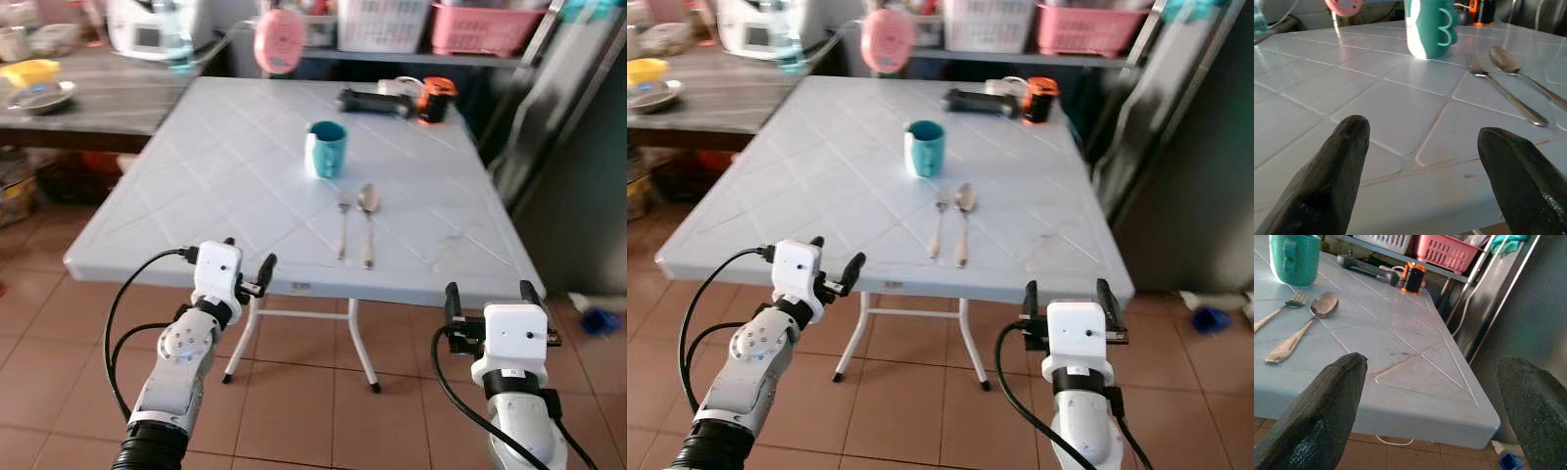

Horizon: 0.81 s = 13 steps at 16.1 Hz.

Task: Setting the table

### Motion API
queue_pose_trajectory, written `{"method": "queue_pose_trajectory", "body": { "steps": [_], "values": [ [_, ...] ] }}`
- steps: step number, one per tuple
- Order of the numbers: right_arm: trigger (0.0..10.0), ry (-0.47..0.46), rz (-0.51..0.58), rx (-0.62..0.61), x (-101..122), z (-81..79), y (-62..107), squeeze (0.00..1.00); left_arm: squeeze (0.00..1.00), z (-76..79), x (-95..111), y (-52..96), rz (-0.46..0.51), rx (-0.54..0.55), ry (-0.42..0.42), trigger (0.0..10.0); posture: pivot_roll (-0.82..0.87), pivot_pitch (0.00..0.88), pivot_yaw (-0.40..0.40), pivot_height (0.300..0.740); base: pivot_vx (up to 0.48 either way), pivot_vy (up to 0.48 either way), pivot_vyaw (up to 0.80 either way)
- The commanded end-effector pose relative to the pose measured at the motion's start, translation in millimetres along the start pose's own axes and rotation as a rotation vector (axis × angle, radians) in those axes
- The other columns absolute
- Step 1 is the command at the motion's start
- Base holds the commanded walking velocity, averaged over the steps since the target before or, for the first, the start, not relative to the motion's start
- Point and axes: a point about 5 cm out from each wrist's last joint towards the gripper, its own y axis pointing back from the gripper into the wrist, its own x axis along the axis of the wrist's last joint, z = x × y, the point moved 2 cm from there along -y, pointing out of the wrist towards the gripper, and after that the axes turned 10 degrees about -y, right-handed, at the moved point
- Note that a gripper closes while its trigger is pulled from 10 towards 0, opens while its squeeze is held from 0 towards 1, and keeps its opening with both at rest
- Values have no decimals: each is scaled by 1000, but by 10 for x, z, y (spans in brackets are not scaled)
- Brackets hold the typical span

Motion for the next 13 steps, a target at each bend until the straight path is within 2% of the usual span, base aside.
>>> {"method": "queue_pose_trajectory", "body": {
  "steps": [1, 6, 13],
  "values": [
    [10000, -3, -6, 7, -16, -19, 2, 0, 0, -20, -6, -6, -8, -3, -5, 10000, 73, 77, -8, 740, 0, 0, -456],
    [10000, -2, -2, 14, -8, -31, -17, 0, 0, -64, -63, 25, -27, 19, -14, 10000, 78, 77, -16, 740, 0, 0, 0],
    [10000, 4, 7, 17, 5, -34, -37, 0, 0, -42, -61, 16, -23, 16, -11, 10000, 80, 75, -17, 740, 0, 329, 0]
  ]
}}
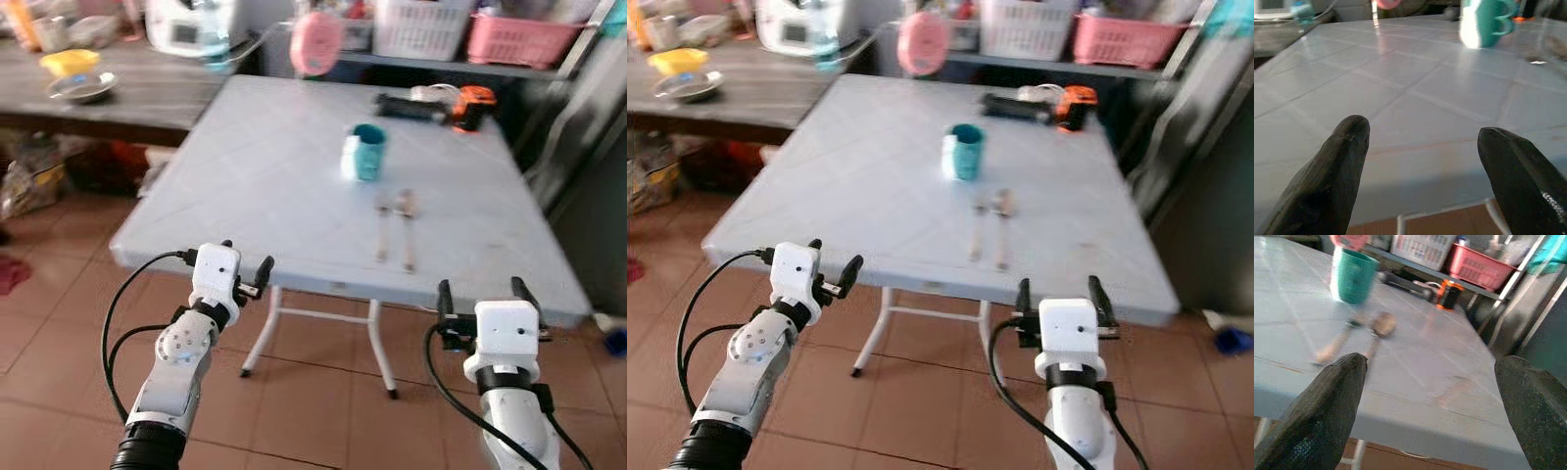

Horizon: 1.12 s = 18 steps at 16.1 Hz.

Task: Setting the table

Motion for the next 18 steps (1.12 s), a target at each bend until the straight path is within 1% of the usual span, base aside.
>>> {"method": "queue_pose_trajectory", "body": {
  "steps": [1, 8, 15, 18],
  "values": [
    [10000, 8, 2, -9, 1, 33, -2, 0, 0, -6, -5, -6, -3, 4, 1, 10000, 79, 75, -15, 740, 0, 386, 0],
    [10000, 14, 4, -20, 4, 53, 11, 0, 0, 25, 1, -16, -2, -9, -2, 10000, 74, 75, -11, 740, 0, 394, 0],
    [10000, 22, 6, -27, 9, 72, 16, 0, 0, 80, 68, -23, 40, -36, 12, 10000, 72, 78, -14, 740, 0, 0, 0],
    [10000, 42, 1, -44, -6, 137, 35, 0, 0, 124, 96, -16, 62, -79, 38, 10000, 68, 76, -15, 740, 0, 0, 0]
  ]
}}
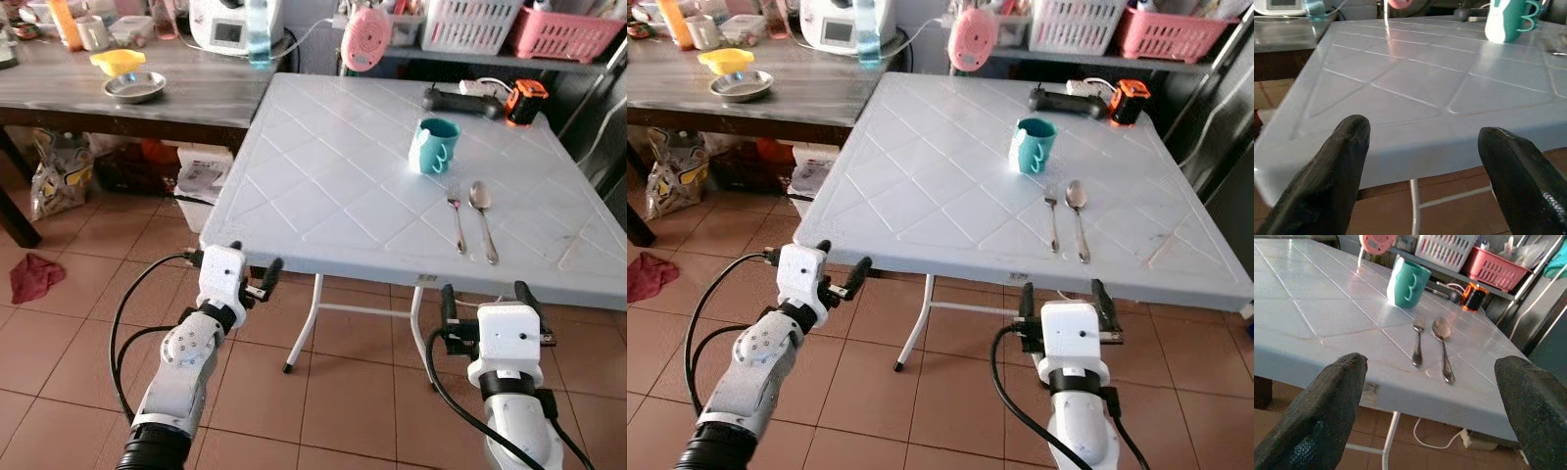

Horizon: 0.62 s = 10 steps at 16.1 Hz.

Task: Setting the table

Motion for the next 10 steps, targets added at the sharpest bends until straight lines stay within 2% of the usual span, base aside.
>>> {"method": "queue_pose_trajectory", "body": {
  "steps": [1, 6, 10],
  "values": [
    [10000, 14, 10, -25, 28, 78, 3, 0, 0, 25, 39, 0, 19, -21, 5, 10000, 67, 76, -15, 740, 0, 0, 0],
    [10000, 21, 11, -20, 30, 64, 8, 0, 0, 65, 56, 4, 30, -39, 10, 10000, 65, 74, -17, 740, 0, 0, 0],
    [10000, 23, 10, -21, 29, 70, 12, 0, 0, 82, 49, 28, 29, -56, 12, 10000, 65, 81, -16, 740, 280, 0, 0]
  ]
}}
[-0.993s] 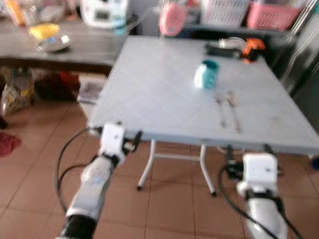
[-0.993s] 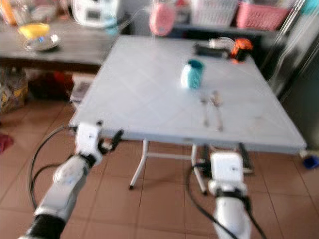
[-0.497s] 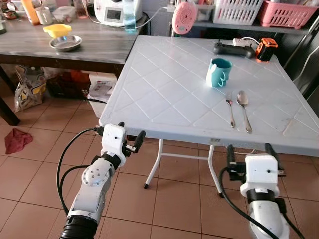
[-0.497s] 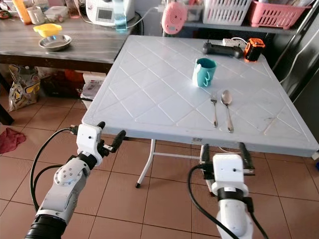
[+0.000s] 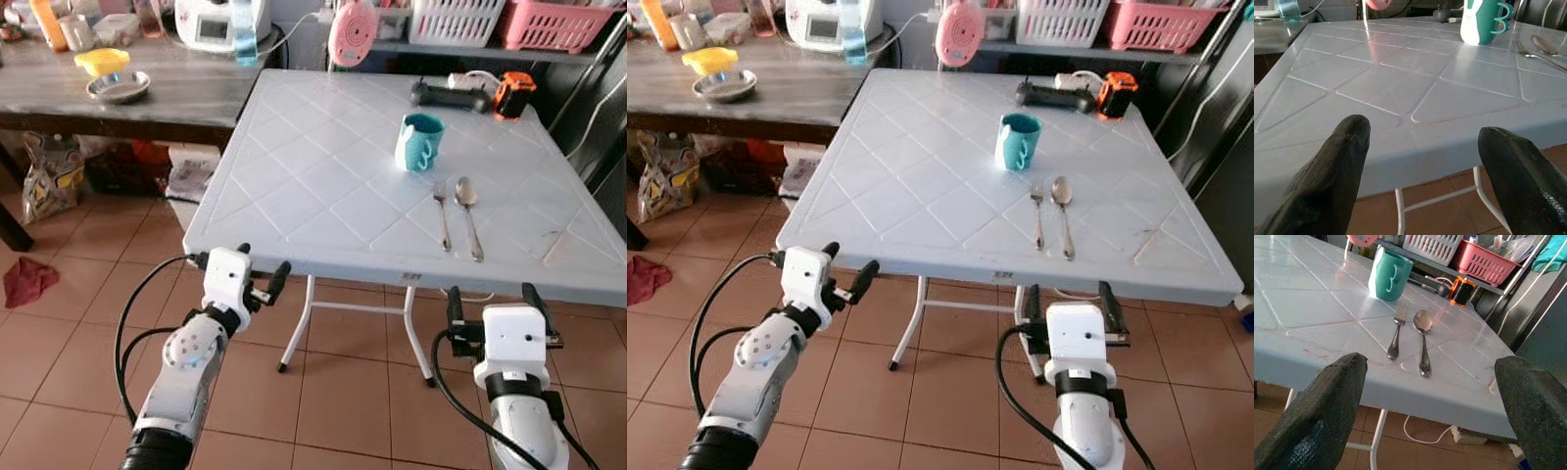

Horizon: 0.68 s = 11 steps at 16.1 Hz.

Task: Setting the table

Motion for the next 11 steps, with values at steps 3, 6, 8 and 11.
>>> {"method": "queue_pose_trajectory", "body": {
  "steps": [3, 6, 8, 11],
  "values": [
    [10000, 0, 9, -9, 28, 8, 7, 0, 0, 0, 44, 1, 17, -17, 4, 10000, 69, 81, -14, 740, 352, 0, 0],
    [10000, 0, 10, -9, 27, 4, 0, 0, 0, 17, 56, -3, 20, -24, 4, 10000, 70, 79, -13, 740, 356, 0, 0],
    [10000, 0, 10, -8, 23, 0, -2, 0, 0, 30, 51, -6, 20, -28, 5, 10000, 70, 79, -14, 740, 356, 0, 0],
    [10000, 1, 9, -3, 20, -11, 3, 0, 0, 31, 43, 0, 17, -30, 4, 10000, 71, 76, -15, 740, 356, 0, 0]
  ]
}}
